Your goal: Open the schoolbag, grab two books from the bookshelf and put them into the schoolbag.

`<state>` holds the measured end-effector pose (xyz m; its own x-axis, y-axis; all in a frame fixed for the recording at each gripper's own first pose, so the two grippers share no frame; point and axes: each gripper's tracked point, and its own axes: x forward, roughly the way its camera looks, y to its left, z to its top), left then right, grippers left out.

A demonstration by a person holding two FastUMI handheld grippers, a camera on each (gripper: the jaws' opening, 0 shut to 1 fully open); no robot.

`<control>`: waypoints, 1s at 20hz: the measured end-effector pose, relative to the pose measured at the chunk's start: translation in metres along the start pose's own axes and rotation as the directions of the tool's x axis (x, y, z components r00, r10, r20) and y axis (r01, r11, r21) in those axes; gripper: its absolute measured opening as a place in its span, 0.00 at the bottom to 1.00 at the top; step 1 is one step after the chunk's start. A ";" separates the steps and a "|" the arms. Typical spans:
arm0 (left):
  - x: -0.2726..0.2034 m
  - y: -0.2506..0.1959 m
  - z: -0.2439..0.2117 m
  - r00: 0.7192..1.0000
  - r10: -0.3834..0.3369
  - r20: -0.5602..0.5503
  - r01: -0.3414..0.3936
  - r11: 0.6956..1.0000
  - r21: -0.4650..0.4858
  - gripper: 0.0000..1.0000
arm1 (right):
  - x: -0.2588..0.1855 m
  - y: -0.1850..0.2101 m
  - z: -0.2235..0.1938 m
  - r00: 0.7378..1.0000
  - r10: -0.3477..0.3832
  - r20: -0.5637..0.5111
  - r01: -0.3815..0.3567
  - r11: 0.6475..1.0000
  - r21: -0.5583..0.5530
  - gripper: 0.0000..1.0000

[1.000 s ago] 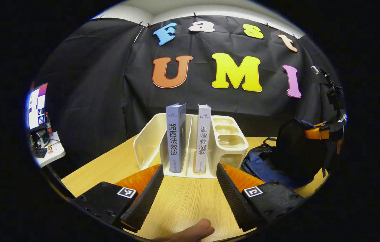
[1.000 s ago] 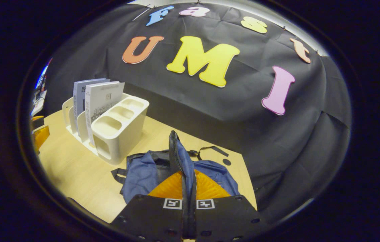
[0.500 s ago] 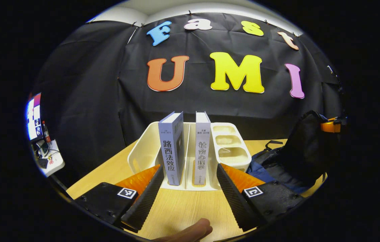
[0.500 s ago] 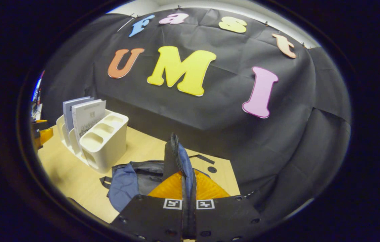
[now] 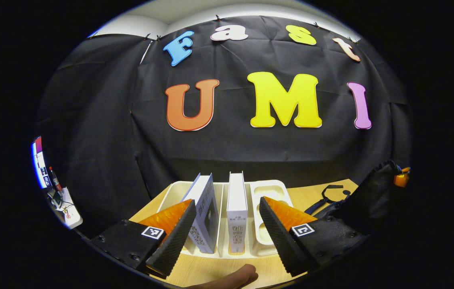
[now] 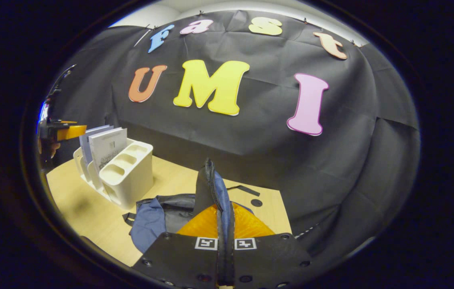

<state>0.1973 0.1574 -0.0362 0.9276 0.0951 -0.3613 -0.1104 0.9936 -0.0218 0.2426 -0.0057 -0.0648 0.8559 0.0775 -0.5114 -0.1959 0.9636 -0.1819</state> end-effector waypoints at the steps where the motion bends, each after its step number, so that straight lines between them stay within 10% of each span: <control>1: 0.008 0.001 0.007 1.000 -0.004 -0.013 0.004 1.000 -0.008 0.99 | 0.000 -0.004 0.001 1.000 -0.001 0.003 0.001 1.000 0.005 0.00; 20: 0.097 -0.025 -0.013 0.936 -0.045 -0.349 0.087 0.990 0.107 0.94 | -0.008 -0.009 -0.009 0.999 0.026 0.045 -0.027 1.000 0.007 0.01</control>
<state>0.2855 0.1408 -0.0827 0.7488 0.0237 -0.6624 0.0099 0.9989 0.0469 0.2334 -0.0176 -0.0660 0.8709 0.1142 -0.4781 -0.2154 0.9629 -0.1624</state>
